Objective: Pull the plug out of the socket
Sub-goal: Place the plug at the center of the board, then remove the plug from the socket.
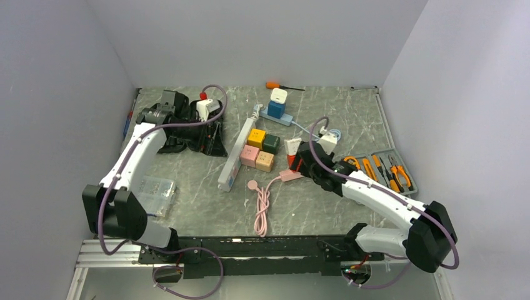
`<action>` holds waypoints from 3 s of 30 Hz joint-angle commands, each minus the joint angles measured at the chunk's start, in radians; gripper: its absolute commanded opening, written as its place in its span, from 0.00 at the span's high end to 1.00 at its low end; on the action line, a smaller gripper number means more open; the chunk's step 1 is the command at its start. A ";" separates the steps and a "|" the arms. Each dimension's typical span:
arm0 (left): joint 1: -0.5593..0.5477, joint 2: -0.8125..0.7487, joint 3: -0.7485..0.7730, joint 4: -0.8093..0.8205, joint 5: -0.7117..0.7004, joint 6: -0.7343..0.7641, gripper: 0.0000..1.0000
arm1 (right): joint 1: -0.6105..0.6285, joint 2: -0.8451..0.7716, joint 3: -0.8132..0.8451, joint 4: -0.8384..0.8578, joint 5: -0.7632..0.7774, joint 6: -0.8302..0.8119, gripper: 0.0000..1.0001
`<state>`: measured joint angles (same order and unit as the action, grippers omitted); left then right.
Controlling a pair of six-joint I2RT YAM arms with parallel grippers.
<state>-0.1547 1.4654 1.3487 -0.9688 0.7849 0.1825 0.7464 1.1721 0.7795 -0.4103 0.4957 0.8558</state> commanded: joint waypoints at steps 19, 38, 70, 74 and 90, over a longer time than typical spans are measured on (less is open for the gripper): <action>-0.494 -0.035 0.049 0.294 -0.458 0.346 0.01 | -0.311 -0.091 -0.208 0.108 -0.150 0.282 0.31; -0.687 -0.032 0.006 0.396 -0.673 0.604 0.01 | -0.335 0.093 -0.249 0.336 -0.187 0.278 0.44; -0.716 -0.069 -0.062 0.360 -0.598 1.017 0.01 | -0.237 -0.061 -0.292 0.299 -0.051 0.096 1.00; -0.748 -0.118 -0.170 0.489 -0.536 1.210 0.01 | -0.239 -0.141 -0.340 0.396 -0.132 0.009 1.00; -0.827 0.282 -0.003 0.552 -0.503 1.216 0.01 | -0.238 -0.179 -0.315 0.294 -0.194 -0.087 0.92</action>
<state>-0.9836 1.6981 1.2915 -0.4316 0.2478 1.3960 0.5056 0.9909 0.4423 -0.0578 0.3004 0.7670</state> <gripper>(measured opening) 0.994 0.007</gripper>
